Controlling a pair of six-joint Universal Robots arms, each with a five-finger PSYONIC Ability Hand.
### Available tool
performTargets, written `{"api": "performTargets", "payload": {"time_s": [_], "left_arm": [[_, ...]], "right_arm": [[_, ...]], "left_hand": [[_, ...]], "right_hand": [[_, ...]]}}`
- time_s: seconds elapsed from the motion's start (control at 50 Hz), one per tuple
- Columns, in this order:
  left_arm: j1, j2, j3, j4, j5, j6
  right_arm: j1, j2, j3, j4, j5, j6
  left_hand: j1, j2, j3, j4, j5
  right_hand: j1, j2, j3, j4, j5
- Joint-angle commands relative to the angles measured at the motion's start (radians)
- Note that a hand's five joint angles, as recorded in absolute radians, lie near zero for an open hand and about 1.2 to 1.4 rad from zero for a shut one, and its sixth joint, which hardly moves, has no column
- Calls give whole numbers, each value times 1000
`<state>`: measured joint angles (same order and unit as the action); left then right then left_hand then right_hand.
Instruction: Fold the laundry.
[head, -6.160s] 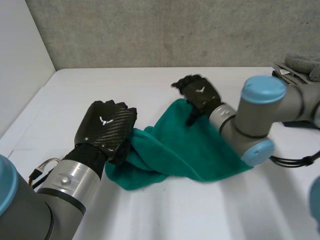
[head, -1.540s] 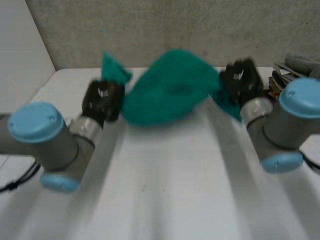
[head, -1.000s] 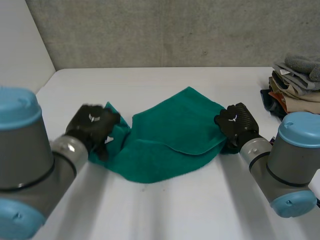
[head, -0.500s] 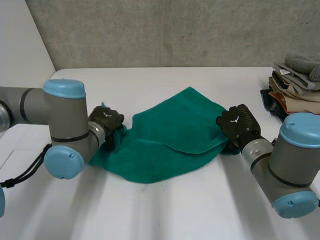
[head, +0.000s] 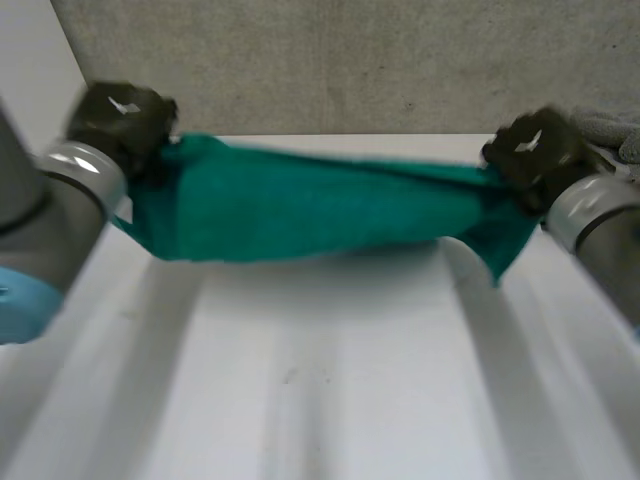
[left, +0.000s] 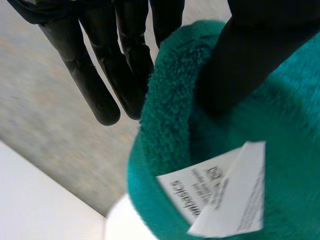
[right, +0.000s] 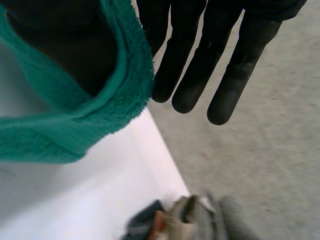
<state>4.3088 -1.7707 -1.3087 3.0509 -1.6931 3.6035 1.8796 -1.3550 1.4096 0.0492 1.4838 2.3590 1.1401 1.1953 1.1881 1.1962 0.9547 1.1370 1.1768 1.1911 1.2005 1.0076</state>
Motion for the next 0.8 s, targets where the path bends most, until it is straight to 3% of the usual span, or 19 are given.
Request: {"api": "performTargets", "payload": {"time_s": [0.02,0.2,0.36,0.44,0.52,0.6,0.68,0.8], "left_arm": [[95,142,-64,-81,87,-58],[167,79,-155,-192,236,-78],[154,-177,-63,-28,247,-66],[155,-282,60,123,251,-68],[152,-338,215,313,256,-78],[128,-345,310,613,256,-83],[118,-342,310,822,251,-112],[118,-342,255,778,251,-123]], "right_arm": [[-43,-72,-193,263,-23,-18],[-39,-53,-179,376,-73,-104],[-28,158,-221,305,-48,-73],[-28,252,-287,161,9,-17],[-28,324,-385,-105,75,8],[-14,298,-409,-558,102,43],[7,272,-380,-805,96,65],[21,278,-360,-689,84,75]], "left_hand": [[256,201,208,200,267],[256,201,208,200,267],[256,201,208,200,267],[256,201,208,200,267],[256,201,208,200,267],[256,201,208,200,267],[256,201,208,200,267],[256,201,208,200,267]], "right_hand": [[259,219,205,196,214],[259,219,205,196,214],[259,219,205,196,214],[259,219,205,196,214],[259,219,205,196,214],[259,219,205,196,214],[259,219,205,196,214],[259,219,205,196,214]]}}
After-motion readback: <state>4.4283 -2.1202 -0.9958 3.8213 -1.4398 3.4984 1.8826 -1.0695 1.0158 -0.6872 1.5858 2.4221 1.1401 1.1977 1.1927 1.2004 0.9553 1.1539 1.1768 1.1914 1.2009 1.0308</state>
